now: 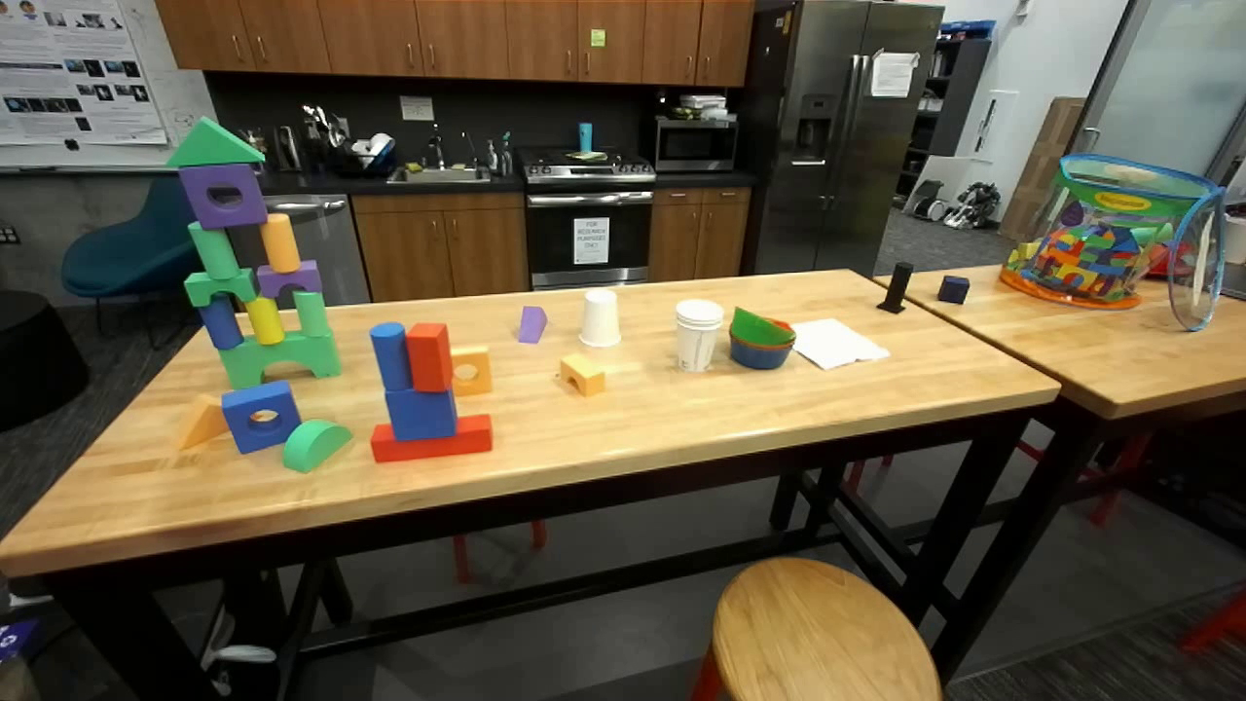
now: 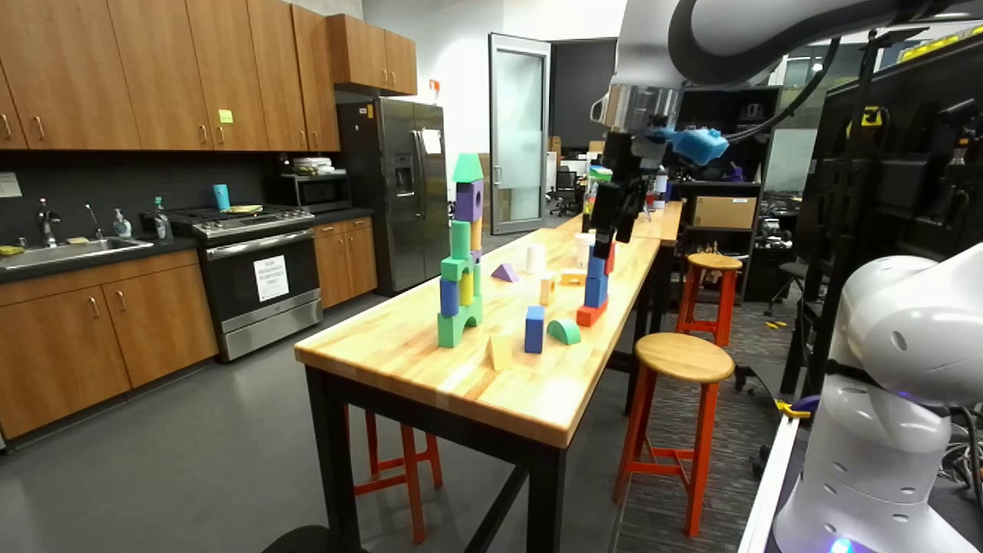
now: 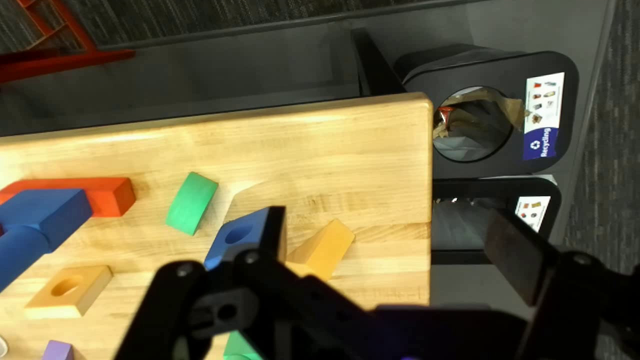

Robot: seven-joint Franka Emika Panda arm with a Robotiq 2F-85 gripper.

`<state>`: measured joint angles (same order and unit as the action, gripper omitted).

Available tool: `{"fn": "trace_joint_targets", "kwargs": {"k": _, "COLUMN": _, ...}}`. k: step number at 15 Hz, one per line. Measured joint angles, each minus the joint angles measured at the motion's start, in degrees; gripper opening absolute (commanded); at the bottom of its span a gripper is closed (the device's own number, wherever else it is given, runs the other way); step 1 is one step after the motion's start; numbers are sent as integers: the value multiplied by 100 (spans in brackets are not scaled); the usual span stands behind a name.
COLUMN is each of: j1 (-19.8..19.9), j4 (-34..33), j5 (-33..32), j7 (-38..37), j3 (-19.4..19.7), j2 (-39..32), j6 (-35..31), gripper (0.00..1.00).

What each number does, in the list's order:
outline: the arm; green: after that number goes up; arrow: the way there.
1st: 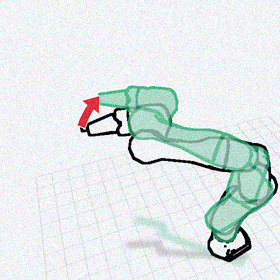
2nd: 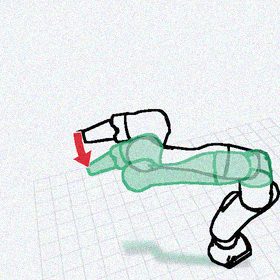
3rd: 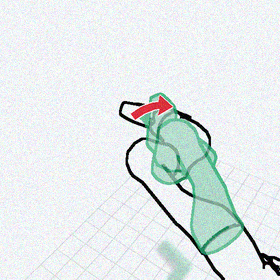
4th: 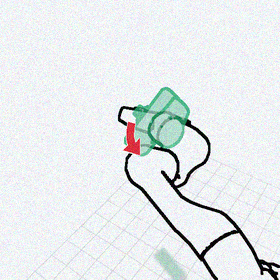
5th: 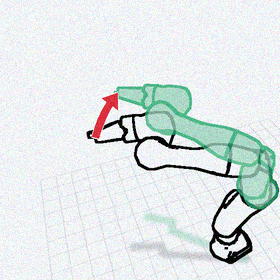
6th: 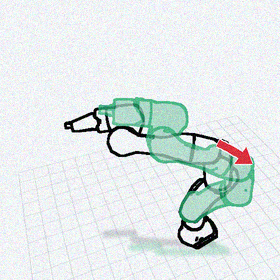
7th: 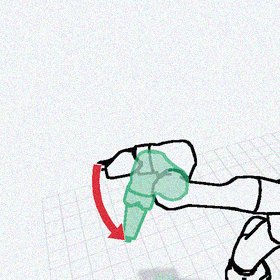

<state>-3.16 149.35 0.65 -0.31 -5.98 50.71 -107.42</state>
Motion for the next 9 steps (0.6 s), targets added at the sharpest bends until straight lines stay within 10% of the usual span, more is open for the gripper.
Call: {"fn": "trace_joint_targets", "kwargs": {"k": 9, "j1": 11, "j4": -49, "j5": -421, "j7": 381, "j3": 142, "j2": -200, "j6": 144, "gripper": 100}}
